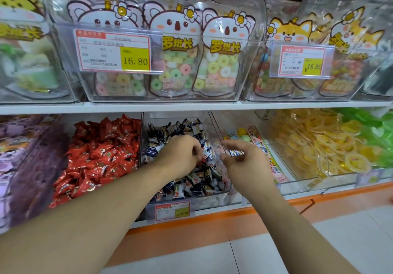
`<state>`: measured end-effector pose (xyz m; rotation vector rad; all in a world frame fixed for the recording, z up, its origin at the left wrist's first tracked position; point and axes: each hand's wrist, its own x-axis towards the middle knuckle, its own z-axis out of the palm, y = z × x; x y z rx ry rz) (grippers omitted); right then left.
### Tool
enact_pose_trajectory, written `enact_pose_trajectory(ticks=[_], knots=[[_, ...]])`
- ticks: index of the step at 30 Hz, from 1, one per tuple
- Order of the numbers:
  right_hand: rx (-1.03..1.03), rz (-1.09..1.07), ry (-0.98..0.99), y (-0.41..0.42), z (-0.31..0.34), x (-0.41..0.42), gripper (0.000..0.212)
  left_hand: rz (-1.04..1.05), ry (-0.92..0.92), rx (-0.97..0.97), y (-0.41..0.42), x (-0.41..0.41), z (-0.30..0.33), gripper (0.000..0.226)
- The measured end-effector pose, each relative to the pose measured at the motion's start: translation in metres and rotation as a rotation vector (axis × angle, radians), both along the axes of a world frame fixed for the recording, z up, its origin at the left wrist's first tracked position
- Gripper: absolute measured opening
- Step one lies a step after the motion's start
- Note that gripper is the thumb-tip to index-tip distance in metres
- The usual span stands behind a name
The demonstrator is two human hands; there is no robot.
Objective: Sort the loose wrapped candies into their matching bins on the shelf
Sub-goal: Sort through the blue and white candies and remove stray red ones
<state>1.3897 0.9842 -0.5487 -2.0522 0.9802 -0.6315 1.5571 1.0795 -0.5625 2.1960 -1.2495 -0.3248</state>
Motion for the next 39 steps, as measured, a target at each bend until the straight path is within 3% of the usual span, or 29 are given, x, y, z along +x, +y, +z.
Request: enact_pose_trajectory(ticks=[7,14,16,18,21,27,30,33,35,39], knots=[[-0.065,0.003,0.052,0.005,0.006,0.001,0.033,0.228,0.191,-0.331,0.037,-0.007,0.025,0.010],[-0.223,-0.003,0.147,0.018,0.009,0.003,0.045,0.377,0.207,-0.424,0.126,0.019,0.044,0.013],[-0.307,0.000,0.181,0.020,0.008,0.004,0.047,0.437,0.122,-0.355,0.145,0.026,0.043,0.014],[-0.446,0.017,0.191,0.024,0.008,0.007,0.047,0.388,-0.001,-0.250,0.157,0.025,0.041,0.029],[-0.549,0.064,0.192,0.034,0.012,0.016,0.043,0.148,-0.047,-0.168,0.158,0.014,0.040,0.046],[-0.746,0.128,0.181,0.041,0.011,0.034,0.036,-0.093,-0.142,0.034,0.147,0.011,0.014,0.062],[-0.627,-0.008,0.202,0.030,0.016,0.030,0.034,-0.080,-0.168,-0.023,0.146,0.014,0.017,0.058],[-0.334,-0.106,0.251,0.018,0.017,0.021,0.035,-0.069,-0.131,-0.104,0.132,0.010,0.030,0.048],[-0.195,-0.127,0.216,0.012,0.012,0.018,0.032,-0.102,-0.078,-0.146,0.110,0.005,0.036,0.041],[-0.108,-0.108,0.155,0.008,0.005,0.014,0.034,-0.122,0.113,-0.131,0.046,0.009,0.026,0.030]])
